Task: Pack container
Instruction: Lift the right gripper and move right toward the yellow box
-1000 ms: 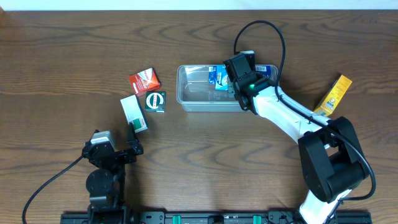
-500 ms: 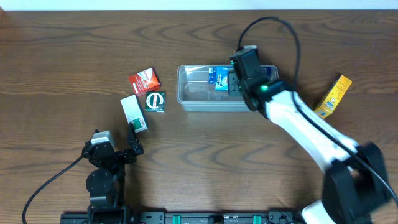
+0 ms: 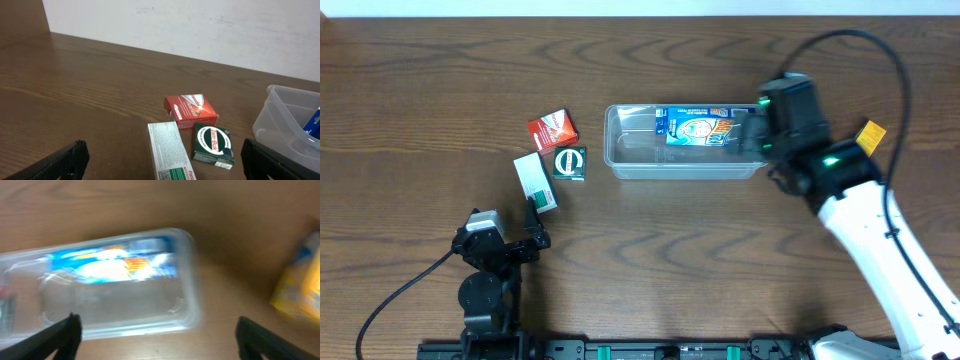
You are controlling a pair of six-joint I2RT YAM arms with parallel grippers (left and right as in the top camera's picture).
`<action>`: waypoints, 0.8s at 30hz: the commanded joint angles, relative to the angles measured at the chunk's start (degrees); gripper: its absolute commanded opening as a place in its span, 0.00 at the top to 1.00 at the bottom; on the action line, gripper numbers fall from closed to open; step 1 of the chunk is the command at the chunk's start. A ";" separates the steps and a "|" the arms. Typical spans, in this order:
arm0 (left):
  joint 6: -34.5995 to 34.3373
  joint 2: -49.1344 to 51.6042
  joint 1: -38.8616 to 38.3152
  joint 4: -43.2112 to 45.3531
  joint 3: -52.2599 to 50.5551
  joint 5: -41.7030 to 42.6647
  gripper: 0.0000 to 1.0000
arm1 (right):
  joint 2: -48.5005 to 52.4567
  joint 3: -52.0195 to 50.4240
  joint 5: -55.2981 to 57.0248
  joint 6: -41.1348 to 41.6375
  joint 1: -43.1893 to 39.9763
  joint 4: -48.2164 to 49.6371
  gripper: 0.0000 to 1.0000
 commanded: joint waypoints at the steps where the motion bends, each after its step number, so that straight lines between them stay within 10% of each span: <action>1: 0.76 -0.07 0.20 -2.01 -1.20 -1.68 0.02 | -0.02 -0.17 3.56 17.97 -7.98 -4.33 0.16; 11: 0.76 -0.07 0.20 -2.01 -1.20 -1.68 0.02 | 5.03 -0.22 2.60 22.32 -26.40 -5.31 0.08; 24: 0.76 -0.07 0.20 -2.01 -1.20 -1.68 0.02 | 18.80 -0.22 1.55 15.76 -29.16 3.89 0.01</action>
